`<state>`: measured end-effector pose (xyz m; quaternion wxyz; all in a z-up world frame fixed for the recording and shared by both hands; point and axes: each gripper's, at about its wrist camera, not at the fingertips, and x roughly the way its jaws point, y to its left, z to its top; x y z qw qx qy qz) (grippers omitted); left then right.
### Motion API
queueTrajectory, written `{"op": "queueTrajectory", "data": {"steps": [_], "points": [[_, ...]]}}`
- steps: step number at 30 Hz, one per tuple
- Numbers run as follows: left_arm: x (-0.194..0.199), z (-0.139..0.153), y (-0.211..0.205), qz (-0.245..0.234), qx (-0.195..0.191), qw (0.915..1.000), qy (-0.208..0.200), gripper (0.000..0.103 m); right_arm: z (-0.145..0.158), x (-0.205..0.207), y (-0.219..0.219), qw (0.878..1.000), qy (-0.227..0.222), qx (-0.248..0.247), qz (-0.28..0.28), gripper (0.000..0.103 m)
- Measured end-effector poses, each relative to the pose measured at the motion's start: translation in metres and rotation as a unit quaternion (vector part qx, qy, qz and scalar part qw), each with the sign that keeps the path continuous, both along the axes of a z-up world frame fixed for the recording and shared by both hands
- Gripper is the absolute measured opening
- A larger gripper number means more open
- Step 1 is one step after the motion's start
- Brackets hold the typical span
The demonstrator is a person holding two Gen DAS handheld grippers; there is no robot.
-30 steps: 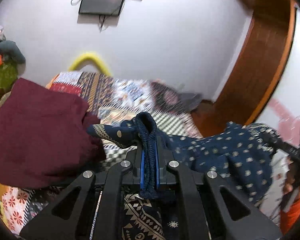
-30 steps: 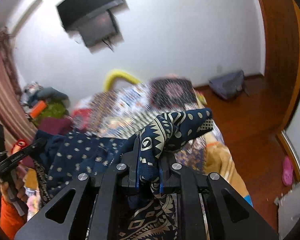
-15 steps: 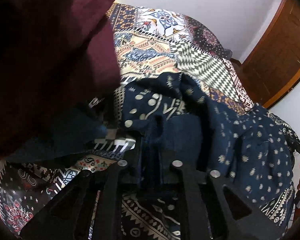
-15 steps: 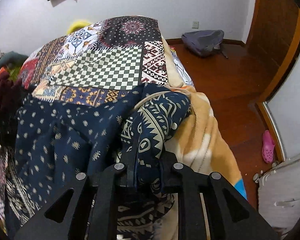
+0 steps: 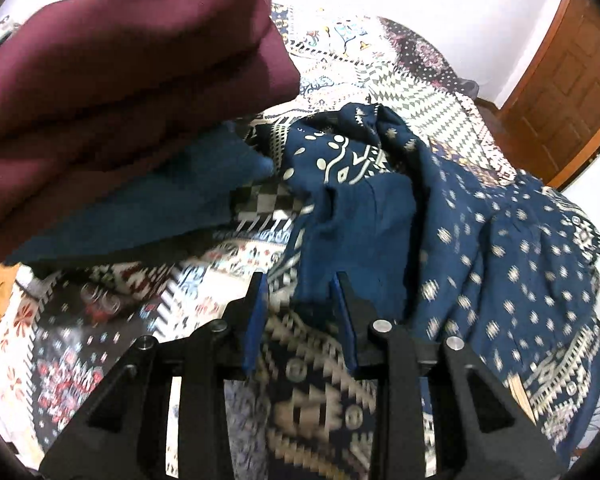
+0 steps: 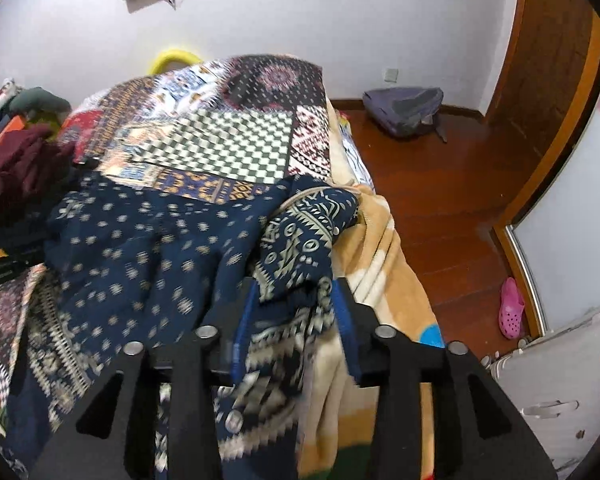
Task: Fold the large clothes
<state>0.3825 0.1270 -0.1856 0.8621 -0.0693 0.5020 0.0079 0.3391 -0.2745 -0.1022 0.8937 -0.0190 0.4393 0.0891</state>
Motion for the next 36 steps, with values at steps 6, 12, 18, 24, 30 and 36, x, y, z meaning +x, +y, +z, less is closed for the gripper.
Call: {"op": "queueTrajectory", "data": {"steps": [6, 12, 18, 24, 30, 36], "points": [[-0.043, 0.028, 0.013, 0.004, 0.007, 0.9995, -0.031, 0.035, 0.027, -0.047, 0.002, 0.999, -0.040, 0.002, 0.023, 0.041], [-0.091, 0.055, 0.029, 0.006, 0.003, 0.9983, -0.057, 0.038, 0.035, -0.091, 0.005, 0.997, -0.058, 0.008, 0.041, 0.048], [-0.139, 0.062, 0.029, -0.018, 0.044, 0.9965, -0.068, 0.054, 0.025, -0.128, 0.002, 0.997, -0.060, -0.007, 0.053, 0.052], [-0.178, 0.038, 0.027, -0.032, 0.012, 0.9988, -0.035, 0.060, -0.002, -0.152, -0.010, 0.999, -0.023, 0.005, 0.043, 0.053], [-0.199, 0.008, 0.011, -0.053, -0.028, 0.9982, 0.004, 0.060, -0.036, -0.166, -0.018, 0.999, 0.023, 0.029, 0.016, 0.053], [-0.205, -0.018, -0.005, -0.063, -0.083, 0.9936, 0.043, 0.060, -0.062, -0.177, -0.024, 0.996, 0.061, 0.062, 0.004, 0.053]]}}
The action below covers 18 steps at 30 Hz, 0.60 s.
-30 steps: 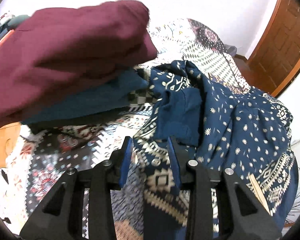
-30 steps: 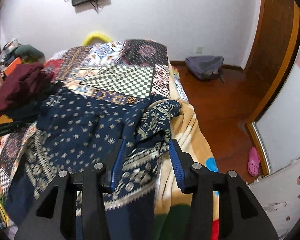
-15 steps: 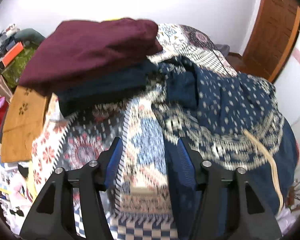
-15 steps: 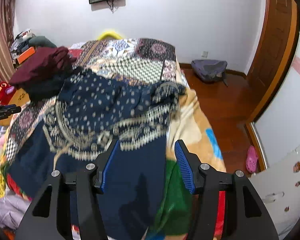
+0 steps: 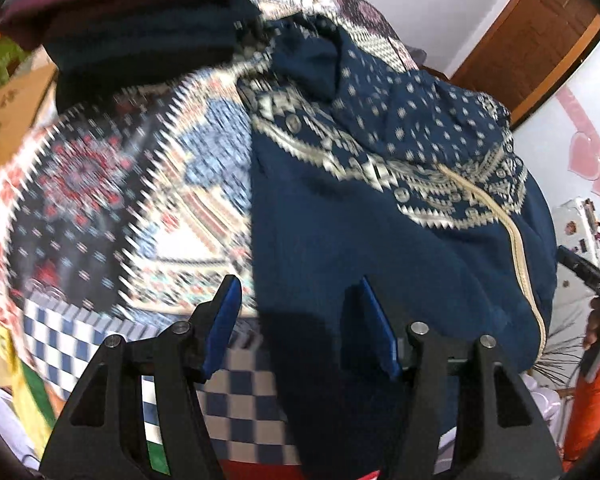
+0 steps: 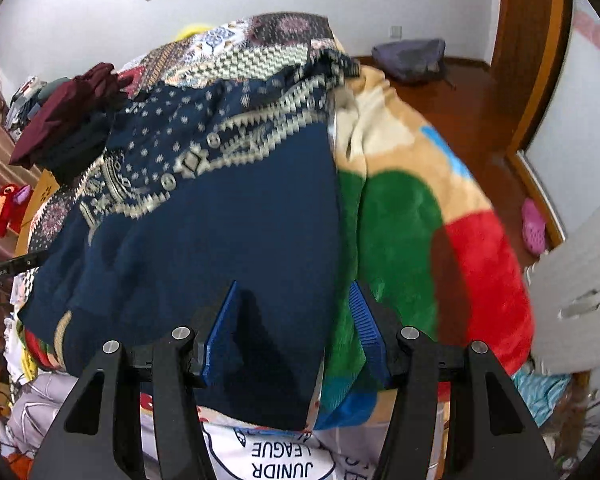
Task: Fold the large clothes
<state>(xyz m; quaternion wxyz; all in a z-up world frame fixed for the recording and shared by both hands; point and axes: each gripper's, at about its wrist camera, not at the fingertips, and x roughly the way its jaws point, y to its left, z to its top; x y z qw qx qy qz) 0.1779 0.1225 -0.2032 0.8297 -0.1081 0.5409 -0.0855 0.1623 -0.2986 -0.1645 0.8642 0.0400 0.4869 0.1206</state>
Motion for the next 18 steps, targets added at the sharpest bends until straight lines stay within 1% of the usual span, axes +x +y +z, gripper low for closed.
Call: {"op": "queueTrajectory", "data": {"steps": [3, 6, 9, 11, 12, 13, 15, 16, 18], "points": [[0.001, -0.013, -0.006, 0.000, -0.020, 0.9995, 0.023, 0.061, -0.011, -0.001, -0.003, 1.000, 0.013, 0.015, -0.011, 0.053], [-0.003, -0.015, -0.005, 0.028, -0.036, 0.9988, 0.016, 0.064, -0.014, -0.001, -0.007, 0.999, 0.015, 0.037, -0.019, 0.053], [-0.005, -0.014, -0.006, 0.042, -0.048, 0.9979, 0.013, 0.064, -0.011, 0.001, -0.008, 0.999, 0.007, 0.040, -0.017, 0.052], [-0.007, -0.012, -0.009, 0.036, -0.048, 0.9982, 0.009, 0.064, -0.006, 0.000, -0.006, 0.999, -0.004, 0.039, -0.011, 0.045], [-0.007, -0.011, -0.011, 0.034, -0.047, 0.9983, 0.008, 0.063, -0.005, 0.001, -0.005, 0.999, -0.006, 0.039, -0.006, 0.045], [-0.008, -0.010, -0.012, 0.030, -0.047, 0.9984, 0.006, 0.060, -0.003, 0.001, -0.003, 0.999, -0.009, 0.040, -0.002, 0.044], [-0.008, -0.008, -0.015, 0.020, -0.048, 0.9986, 0.002, 0.041, -0.002, 0.000, 0.001, 0.999, -0.015, 0.037, 0.003, 0.038], [-0.008, -0.005, -0.017, 0.013, -0.045, 0.9989, -0.003, 0.035, -0.004, 0.000, 0.003, 0.999, -0.015, 0.034, 0.007, 0.033], [-0.009, -0.001, -0.020, 0.002, -0.042, 0.9990, -0.011, 0.011, -0.010, 0.002, 0.006, 0.999, -0.007, 0.035, 0.015, 0.026]]}}
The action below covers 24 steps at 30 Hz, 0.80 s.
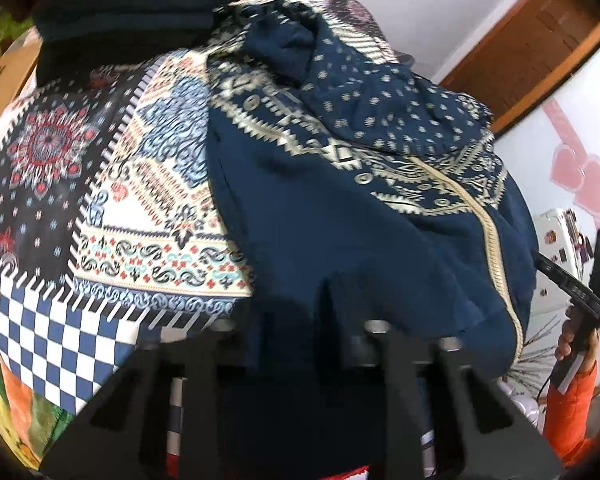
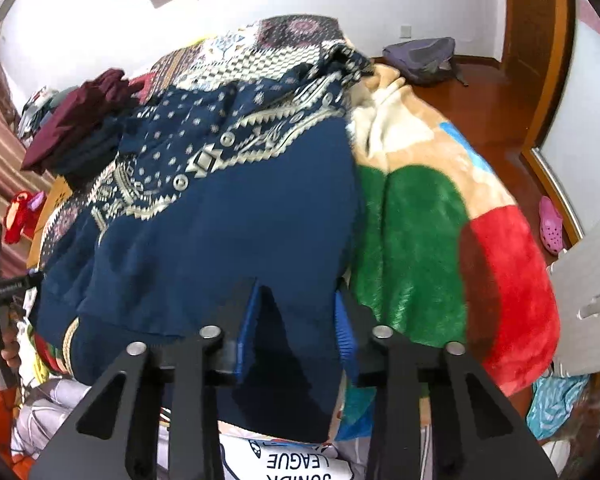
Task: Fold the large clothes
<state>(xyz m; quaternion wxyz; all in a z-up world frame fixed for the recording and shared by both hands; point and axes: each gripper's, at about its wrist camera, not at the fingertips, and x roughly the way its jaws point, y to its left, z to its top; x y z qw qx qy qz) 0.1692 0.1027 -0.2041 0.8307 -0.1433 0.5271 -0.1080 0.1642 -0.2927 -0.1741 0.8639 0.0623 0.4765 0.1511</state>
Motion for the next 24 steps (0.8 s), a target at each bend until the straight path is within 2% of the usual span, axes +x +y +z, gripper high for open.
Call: {"op": "queueTrajectory", "data": {"steps": [1, 2, 5, 10, 16, 22, 24], "points": [[0.000, 0.004, -0.003, -0.006, 0.004, 0.9999, -0.012, 0.010, -0.005, 0.001, 0.002, 1.000, 0.006, 0.005, 0.005, 0.016], [-0.001, 0.008, -0.005, -0.010, 0.007, 0.9997, -0.019, 0.010, -0.008, 0.001, 0.003, 1.000, 0.010, 0.010, 0.007, 0.011], [0.000, 0.017, -0.008, -0.013, 0.004, 0.9994, -0.033, 0.010, -0.005, 0.002, 0.004, 1.000, 0.007, 0.015, 0.001, 0.006], [0.007, 0.044, -0.005, -0.007, -0.010, 0.9978, -0.066, 0.008, 0.026, 0.002, 0.006, 0.999, -0.038, 0.017, 0.011, 0.005], [0.033, 0.086, 0.005, 0.000, -0.047, 0.9929, -0.109, 0.007, 0.067, 0.023, 0.014, 0.995, -0.095, 0.022, 0.023, 0.005], [0.080, 0.115, 0.010, 0.011, -0.035, 0.9885, -0.147, 0.007, 0.097, 0.069, 0.016, 0.990, -0.136, 0.022, 0.006, 0.004], [0.107, 0.119, 0.013, 0.024, -0.034, 0.9876, -0.151, 0.007, 0.101, 0.087, 0.016, 0.990, -0.144, 0.016, -0.002, 0.004]]}}
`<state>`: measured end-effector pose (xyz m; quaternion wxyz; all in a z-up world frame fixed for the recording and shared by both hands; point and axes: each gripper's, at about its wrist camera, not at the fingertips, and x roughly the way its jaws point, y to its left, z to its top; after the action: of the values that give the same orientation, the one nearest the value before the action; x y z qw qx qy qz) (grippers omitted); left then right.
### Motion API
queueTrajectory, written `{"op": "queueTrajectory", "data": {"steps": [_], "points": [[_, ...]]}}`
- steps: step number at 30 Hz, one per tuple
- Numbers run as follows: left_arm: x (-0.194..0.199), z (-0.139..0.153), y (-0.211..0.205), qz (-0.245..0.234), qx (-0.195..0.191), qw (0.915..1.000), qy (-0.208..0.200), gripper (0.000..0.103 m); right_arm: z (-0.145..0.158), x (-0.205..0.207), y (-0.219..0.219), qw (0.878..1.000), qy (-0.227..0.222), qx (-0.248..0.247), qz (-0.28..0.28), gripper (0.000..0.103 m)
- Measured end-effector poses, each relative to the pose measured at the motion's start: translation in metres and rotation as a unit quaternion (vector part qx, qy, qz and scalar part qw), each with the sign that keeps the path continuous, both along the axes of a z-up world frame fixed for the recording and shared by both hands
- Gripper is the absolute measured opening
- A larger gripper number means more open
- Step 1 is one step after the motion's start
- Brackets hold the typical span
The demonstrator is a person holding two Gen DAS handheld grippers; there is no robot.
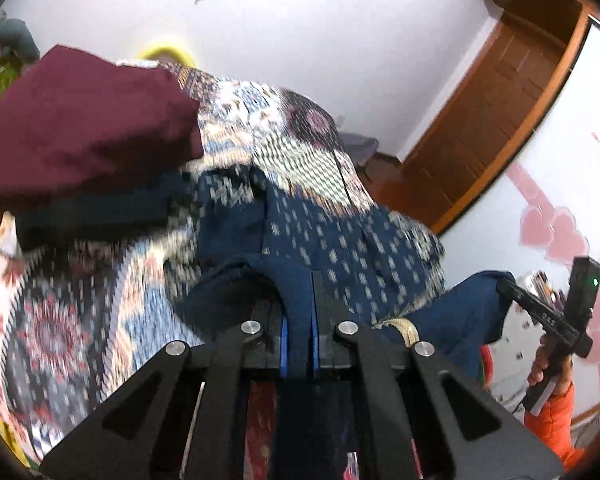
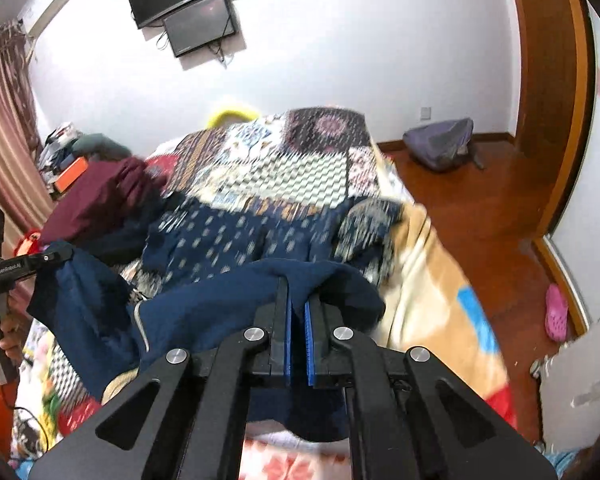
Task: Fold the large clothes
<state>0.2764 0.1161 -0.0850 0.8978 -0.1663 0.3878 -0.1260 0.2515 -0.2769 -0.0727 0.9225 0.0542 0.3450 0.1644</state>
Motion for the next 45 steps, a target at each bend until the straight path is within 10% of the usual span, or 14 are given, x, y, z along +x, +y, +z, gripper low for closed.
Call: {"op": "queueTrajectory", "data": {"steps": [17, 22, 27, 37, 45], "points": [[0.160, -0.099, -0.006, 0.053, 0.128, 0.9874, 0.077, 0.007, -0.060, 0.144, 0.000, 0.994, 0.071, -0.059, -0.063, 0.005], [0.159, -0.117, -0.007, 0.038, 0.141, 0.9842, 0.100, 0.013, -0.064, 0.142, -0.009, 0.993, 0.088, -0.038, -0.065, 0.006], [0.144, -0.102, -0.012, 0.023, 0.134, 0.9857, 0.100, 0.053, -0.049, 0.129, -0.011, 0.993, 0.090, -0.035, -0.064, 0.008], [0.090, -0.062, -0.043, -0.025, 0.157, 0.9858, 0.055, 0.066, -0.010, 0.076, 0.016, 0.998, 0.049, -0.047, -0.005, 0.025], [0.068, -0.102, -0.077, -0.079, 0.195, 0.9725, 0.100, 0.071, -0.035, 0.042, 0.067, 0.989, 0.073, -0.089, 0.093, 0.033]]}}
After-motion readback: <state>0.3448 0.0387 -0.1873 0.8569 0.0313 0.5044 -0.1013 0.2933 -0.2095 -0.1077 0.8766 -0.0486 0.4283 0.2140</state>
